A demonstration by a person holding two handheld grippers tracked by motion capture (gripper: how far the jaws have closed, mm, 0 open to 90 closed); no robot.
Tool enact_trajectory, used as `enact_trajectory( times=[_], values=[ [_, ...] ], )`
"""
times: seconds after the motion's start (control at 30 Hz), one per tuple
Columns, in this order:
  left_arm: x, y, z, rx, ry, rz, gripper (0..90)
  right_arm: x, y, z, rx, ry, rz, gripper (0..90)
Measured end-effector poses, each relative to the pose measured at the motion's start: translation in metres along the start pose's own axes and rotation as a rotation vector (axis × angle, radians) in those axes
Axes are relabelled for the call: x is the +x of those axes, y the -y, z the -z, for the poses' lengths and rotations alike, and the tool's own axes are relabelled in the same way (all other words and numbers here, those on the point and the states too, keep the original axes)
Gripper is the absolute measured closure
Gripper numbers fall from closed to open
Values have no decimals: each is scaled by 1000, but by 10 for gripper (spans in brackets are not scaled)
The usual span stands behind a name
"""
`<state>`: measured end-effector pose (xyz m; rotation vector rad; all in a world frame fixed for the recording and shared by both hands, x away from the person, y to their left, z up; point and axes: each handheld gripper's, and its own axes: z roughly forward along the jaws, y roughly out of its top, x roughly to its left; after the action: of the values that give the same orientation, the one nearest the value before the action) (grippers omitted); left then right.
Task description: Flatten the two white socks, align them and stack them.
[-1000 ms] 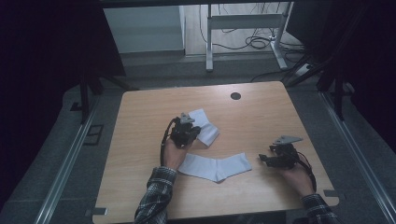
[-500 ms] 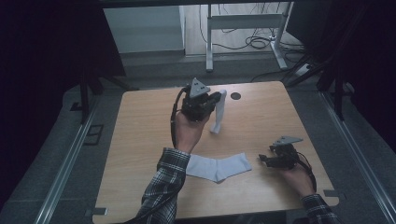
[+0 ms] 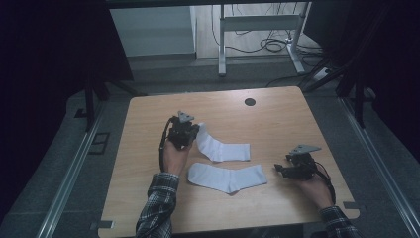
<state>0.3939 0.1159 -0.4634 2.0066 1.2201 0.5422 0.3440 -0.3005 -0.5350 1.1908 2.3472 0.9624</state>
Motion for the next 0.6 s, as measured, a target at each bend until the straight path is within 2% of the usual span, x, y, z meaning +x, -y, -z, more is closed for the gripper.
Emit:
enact_trajectory(
  times=[0.03, 0.07, 0.13, 0.17, 0.27, 0.37, 0.43, 0.53, 0.6],
  values=[
    [0, 0, 0, 0, 0, 0, 866, 0, 0, 0, 0, 0, 0, 338],
    [7, 12, -4, 22, -19, 6, 864, 0, 0, 0, 1, 1, -2, 338],
    [10, 17, -5, 34, -27, 8, 861, 0, 0, 0, 1, 1, -3, 338],
    [16, 26, -5, 55, -42, 11, 859, 1, -1, 0, 6, 5, -4, 341],
    [23, 40, -7, 91, -55, 19, 852, 1, -1, 0, 11, 7, -6, 343],
    [26, 49, -8, 115, -51, 15, 846, 1, -2, 0, 13, 10, -8, 347],
    [29, 63, -11, 139, -39, 5, 841, 1, -3, 0, 16, 12, -12, 349],
    [32, 70, -11, 136, -31, 4, 801, 2, -3, 0, 21, 17, -14, 350],
    [32, 70, -10, 123, -28, 6, 713, 2, -4, 0, 25, 17, -16, 350]
  ],
)
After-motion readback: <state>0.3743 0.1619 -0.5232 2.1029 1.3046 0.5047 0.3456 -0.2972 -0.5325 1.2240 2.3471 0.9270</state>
